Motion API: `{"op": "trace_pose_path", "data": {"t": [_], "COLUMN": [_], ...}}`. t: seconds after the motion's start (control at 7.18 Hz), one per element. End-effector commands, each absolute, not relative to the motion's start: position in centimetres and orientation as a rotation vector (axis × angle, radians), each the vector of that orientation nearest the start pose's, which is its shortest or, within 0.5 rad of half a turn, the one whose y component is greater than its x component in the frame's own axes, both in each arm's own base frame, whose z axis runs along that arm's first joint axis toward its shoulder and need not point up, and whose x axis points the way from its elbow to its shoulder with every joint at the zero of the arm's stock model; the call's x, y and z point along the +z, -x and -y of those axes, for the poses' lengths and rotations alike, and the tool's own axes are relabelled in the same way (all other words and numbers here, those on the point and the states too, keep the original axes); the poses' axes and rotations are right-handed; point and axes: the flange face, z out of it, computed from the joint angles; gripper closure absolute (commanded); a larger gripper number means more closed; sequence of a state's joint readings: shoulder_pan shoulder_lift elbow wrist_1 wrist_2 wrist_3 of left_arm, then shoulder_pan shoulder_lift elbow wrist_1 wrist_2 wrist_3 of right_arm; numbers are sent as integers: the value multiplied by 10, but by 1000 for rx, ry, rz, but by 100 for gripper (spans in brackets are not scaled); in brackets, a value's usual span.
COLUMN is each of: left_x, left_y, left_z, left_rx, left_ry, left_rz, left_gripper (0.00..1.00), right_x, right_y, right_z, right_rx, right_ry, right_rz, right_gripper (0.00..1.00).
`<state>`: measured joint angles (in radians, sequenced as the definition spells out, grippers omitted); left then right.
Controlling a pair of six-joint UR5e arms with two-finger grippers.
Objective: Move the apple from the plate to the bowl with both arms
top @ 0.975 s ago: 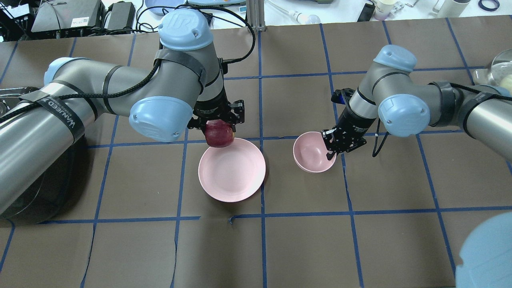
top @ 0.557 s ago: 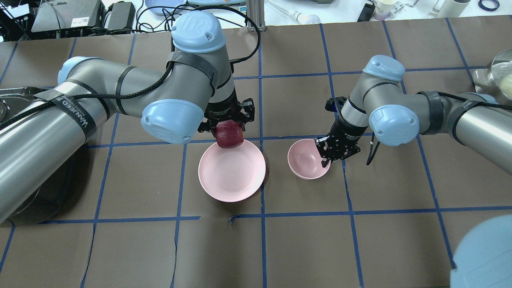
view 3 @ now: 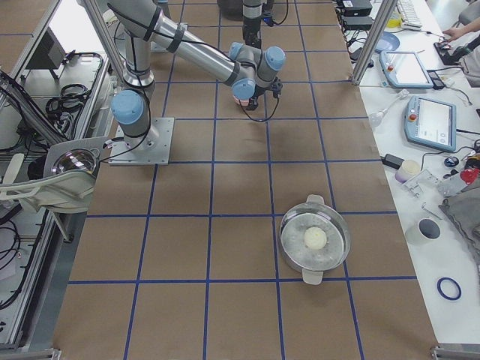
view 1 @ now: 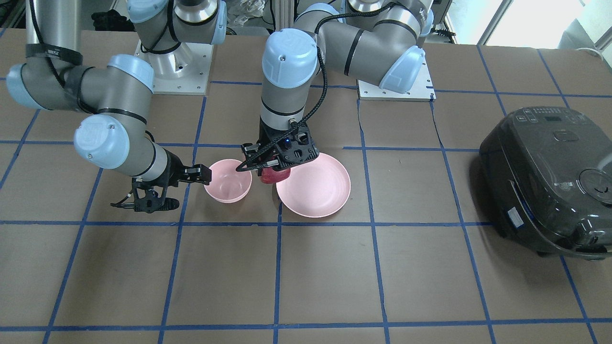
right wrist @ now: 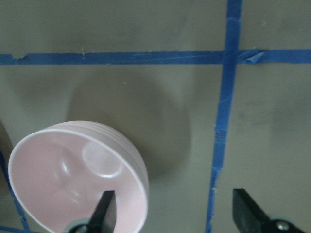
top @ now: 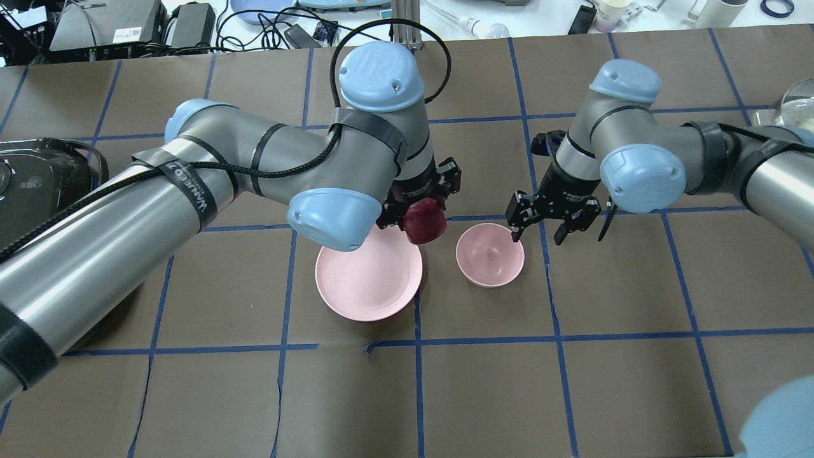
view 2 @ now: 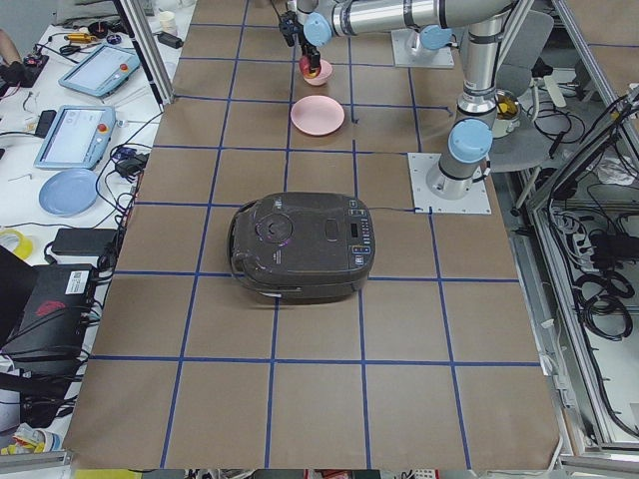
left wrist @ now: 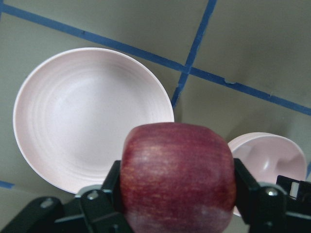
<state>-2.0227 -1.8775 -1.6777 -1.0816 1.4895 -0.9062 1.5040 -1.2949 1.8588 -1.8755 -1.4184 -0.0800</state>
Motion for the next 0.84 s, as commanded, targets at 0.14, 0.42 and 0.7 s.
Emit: {"op": "trace_pose_path", "data": {"t": [0.14,0.42,0.7], "left_x": [280,244,233], "left_y": [460,478,478], "left_z": [449,441,441], "left_rx": [-27,23,34], "left_ry": [972,902,884], "left_rz": [-3206,-3190,-3178], "left_gripper": [100,100,100], "right_x": [310,357,388], "right_y": [-21,-8,-13], "right_z": [550,537,523], "right_rx": [243,117,50], "right_ry": [-176,-220,-214], "right_rz": [-3029,-3051,-3047], "right_gripper": [0,0,0]}}
